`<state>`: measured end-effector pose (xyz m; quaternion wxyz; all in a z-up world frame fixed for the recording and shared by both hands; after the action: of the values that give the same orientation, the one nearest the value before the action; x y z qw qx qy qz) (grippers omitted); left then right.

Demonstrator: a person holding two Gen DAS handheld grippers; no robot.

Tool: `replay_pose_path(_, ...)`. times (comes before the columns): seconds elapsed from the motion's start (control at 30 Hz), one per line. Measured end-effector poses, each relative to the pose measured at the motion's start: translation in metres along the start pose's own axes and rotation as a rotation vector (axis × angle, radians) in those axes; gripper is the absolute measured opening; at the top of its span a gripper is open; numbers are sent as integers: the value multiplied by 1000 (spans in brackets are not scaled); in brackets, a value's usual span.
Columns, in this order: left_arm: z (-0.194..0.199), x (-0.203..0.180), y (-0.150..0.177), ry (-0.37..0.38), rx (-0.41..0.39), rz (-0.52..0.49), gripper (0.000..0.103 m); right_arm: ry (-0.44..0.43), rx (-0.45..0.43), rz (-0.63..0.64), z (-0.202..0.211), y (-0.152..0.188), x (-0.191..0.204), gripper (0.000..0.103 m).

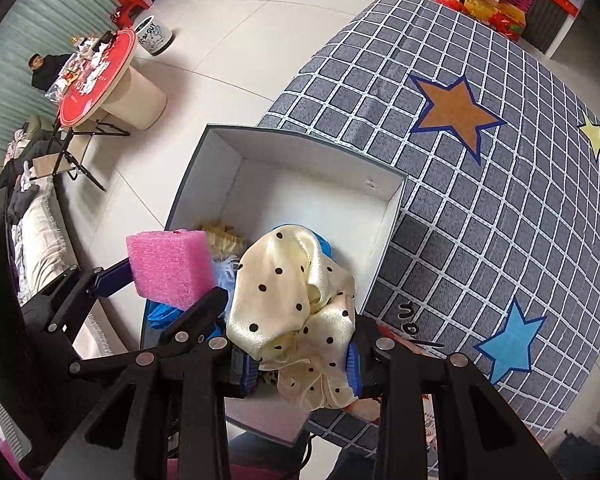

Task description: Organize soft objects

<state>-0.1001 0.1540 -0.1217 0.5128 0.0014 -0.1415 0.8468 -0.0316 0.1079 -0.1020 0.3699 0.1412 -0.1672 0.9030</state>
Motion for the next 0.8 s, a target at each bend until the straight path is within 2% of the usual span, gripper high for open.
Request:
replay_pose_path(0.3,-1,0,-3,6,-3,4,76,8,10,11,-5,-4,2,35)
replay_pose_path(0.43,2,-1,-9,27,-39,9,78,10,10,20,-6,-7,4,35)
replay_pose_path(0.47,2,-2,-9,24,-44,2,79,13,11,24,-6,-7,4,38)
replay_pose_path(0.5,0,-2,-7,15,-36,-10,81,20,11,30,-6,-8,4,57)
replay_pose_path(0.53,-3,-2,-5,2,-21,-23,81,20,4,35,-5,-8,5,81)
replay_pose_path(0.57,-5,-1,-2,-4,-12,-31,81,16,-8,40,-3,-9,6,90)
replay_pose_path(0.6,-6,0,0,-9,-12,-32,82,14,-22,44,0,-10,6,95)
replay_pose_path(0.7,-3,8,7,-26,-36,-15,83,52,-24,74,6,-9,6,95)
replay_pose_path(0.8,24,16,4,-21,-147,0,83,159,-43,98,17,-8,-1,95)
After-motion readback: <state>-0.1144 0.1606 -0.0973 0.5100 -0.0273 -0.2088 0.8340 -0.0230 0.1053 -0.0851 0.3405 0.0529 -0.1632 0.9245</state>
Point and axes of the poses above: each gripper's, at about its wrist camera, not at the fingertips, and z roughly against the way its jaws point, x to its left, y to its underside, the point moved 10 cm from there along -z, roughly the way its jaws point, and after that the axes turned 12 degrees about -y, right-handed, at the moved point
